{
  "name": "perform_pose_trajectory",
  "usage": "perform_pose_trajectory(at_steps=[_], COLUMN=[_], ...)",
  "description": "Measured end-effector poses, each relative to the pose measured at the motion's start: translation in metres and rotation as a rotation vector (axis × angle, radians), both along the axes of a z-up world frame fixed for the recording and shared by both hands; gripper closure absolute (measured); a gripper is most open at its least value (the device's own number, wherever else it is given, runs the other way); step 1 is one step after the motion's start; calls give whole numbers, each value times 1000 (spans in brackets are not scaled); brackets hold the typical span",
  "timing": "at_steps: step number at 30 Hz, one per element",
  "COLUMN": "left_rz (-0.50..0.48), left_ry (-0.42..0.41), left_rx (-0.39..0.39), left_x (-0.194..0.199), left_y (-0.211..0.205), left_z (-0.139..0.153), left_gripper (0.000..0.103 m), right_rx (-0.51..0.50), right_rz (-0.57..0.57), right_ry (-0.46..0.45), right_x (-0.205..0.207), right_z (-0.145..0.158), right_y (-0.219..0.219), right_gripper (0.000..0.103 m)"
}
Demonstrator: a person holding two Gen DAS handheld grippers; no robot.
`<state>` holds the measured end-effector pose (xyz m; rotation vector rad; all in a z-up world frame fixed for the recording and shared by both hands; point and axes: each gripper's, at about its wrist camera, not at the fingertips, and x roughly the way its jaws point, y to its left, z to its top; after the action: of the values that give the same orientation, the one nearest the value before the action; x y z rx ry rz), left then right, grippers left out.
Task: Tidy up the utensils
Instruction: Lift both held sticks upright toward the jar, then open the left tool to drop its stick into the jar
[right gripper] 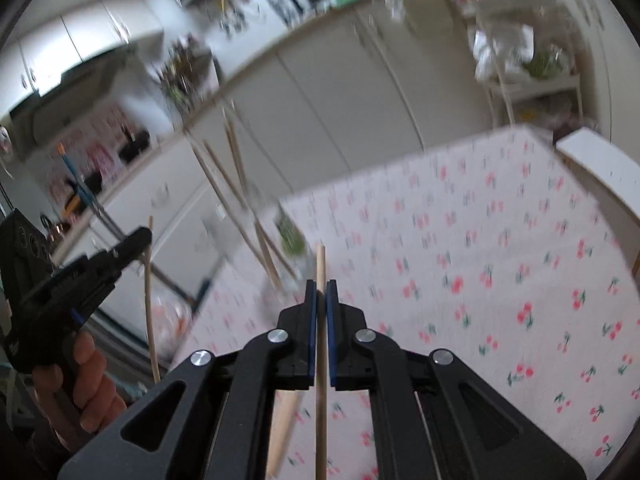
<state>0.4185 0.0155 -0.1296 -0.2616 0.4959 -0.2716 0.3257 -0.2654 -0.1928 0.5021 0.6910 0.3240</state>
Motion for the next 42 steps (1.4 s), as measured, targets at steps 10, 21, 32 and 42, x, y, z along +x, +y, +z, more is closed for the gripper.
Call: perform_pose_trajectory(at_steps=[10, 21, 32, 42], left_rz=[191, 312, 326, 299], left_ry=[-254, -368, -406, -354], left_rx=[-91, -88, 6, 80], left_x=[45, 86, 93, 88], left_y=[4, -9, -30, -35], left_z=[52, 57, 29, -1], left_gripper=[98, 98, 98, 98], right_rx=[-42, -50, -27, 26], right_rz=[-174, -215, -234, -255], right_ry=[-240, -317, -367, -421], right_x=[11, 34, 55, 76], right_z=[59, 69, 76, 86], right_y=[-4, 6, 14, 24], right_gripper=[98, 98, 98, 98])
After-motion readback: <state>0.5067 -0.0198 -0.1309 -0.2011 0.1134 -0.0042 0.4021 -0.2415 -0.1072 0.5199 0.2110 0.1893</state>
